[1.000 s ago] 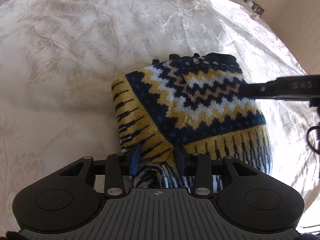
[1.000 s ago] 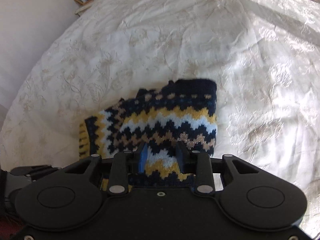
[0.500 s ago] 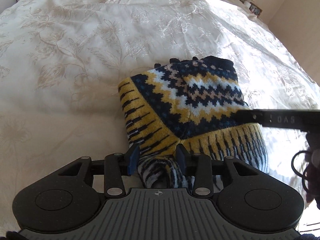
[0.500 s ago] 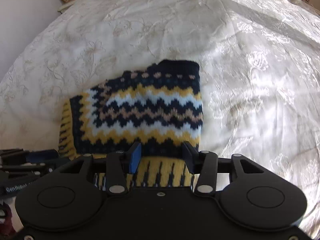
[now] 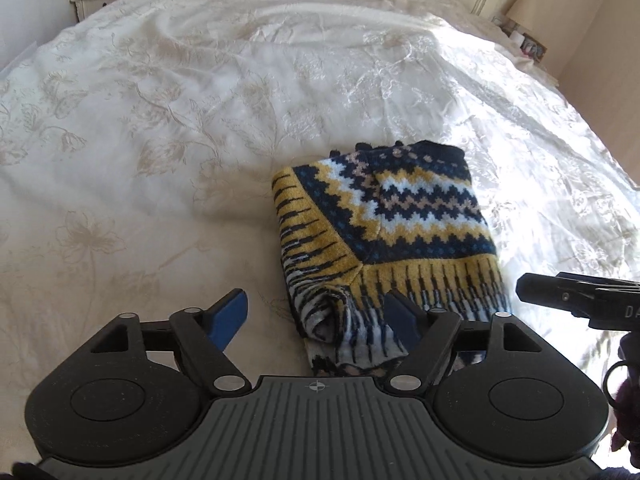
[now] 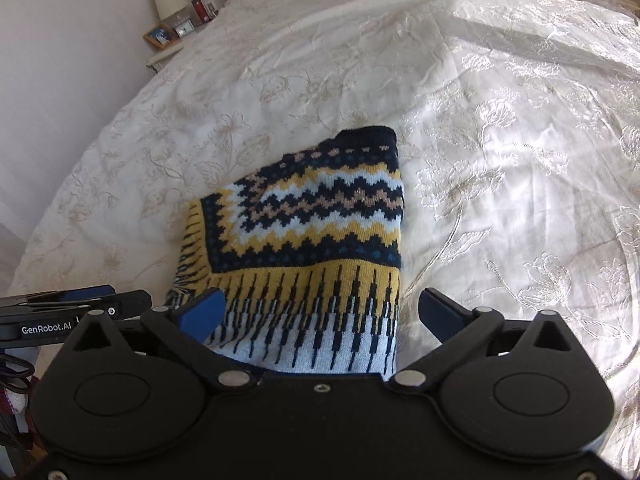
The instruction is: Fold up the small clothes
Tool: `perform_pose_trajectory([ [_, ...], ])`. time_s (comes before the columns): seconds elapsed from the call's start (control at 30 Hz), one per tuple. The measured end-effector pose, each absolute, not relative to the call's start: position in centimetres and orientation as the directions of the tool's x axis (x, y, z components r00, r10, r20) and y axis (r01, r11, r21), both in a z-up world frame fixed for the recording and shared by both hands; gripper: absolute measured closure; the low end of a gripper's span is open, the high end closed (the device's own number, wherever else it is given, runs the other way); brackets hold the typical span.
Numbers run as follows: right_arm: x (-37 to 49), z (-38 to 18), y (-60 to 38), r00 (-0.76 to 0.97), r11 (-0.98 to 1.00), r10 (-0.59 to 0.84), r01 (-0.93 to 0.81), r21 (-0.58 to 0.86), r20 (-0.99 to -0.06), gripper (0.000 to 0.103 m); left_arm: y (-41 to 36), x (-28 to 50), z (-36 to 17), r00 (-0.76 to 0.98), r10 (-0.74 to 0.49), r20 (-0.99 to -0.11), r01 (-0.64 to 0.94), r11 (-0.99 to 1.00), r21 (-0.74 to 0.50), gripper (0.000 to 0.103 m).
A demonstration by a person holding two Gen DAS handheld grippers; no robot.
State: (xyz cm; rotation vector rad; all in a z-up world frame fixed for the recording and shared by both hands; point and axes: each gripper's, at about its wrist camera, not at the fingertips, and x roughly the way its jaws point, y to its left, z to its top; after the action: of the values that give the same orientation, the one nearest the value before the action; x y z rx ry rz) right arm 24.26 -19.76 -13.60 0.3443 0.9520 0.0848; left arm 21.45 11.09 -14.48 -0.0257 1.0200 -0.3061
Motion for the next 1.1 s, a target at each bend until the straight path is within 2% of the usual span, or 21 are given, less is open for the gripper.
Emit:
perform_pose_trajectory([
  [0.1, 23.3, -11.6, -20.5, 0.622, 0.937, 0.230, 0.066, 0.343, -0.748, 0.001, 10.1, 19.7, -11.5, 0.538, -0.233, -0.810, 0.237, 0.964, -0.120, 0.016],
  [0.3, 20.9, -7.6, -21.3, 0.683, 0.950, 0.205, 0.034, 0.310, -0.702, 0.001, 7.3, 16.3, -5.7, 0.673, -0.141, -0.726, 0.201, 0.980, -0.005, 0.016],
  [0.47, 18.9, -4.8, -21.7, 0.725, 0.957, 0.182, 0.023, 0.288, -0.665, 0.001, 5.1, 13.7, -1.4, 0.767, 0.072, -0.638, 0.029, 0.989, 0.146, 0.016],
  [0.53, 18.3, -4.0, -21.8, 0.728, 0.956, 0.192, 0.014, 0.294, -0.658, 0.001, 4.4, 13.1, -0.6, 0.777, 0.108, -0.620, 0.019, 0.981, 0.195, 0.016],
  [0.77, 16.4, -3.6, -21.6, 0.702, 0.939, 0.185, 0.081, 0.335, -0.688, 0.001, 4.1, 11.9, -1.8, 0.674, -0.006, -0.739, 0.102, 0.991, 0.085, 0.016],
  [0.93, 15.2, -3.8, -20.8, 0.666, 0.965, 0.102, 0.114, 0.236, -0.739, 0.001, 4.2, 10.3, -3.2, 0.620, -0.014, -0.785, 0.110, 0.991, 0.070, 0.016],
  [1.1, 14.3, -4.7, -20.6, 0.629, 0.962, 0.101, 0.137, 0.237, -0.771, 0.001, 4.4, 9.1, -3.9, 0.598, 0.010, -0.802, 0.104, 0.991, 0.090, 0.016],
])
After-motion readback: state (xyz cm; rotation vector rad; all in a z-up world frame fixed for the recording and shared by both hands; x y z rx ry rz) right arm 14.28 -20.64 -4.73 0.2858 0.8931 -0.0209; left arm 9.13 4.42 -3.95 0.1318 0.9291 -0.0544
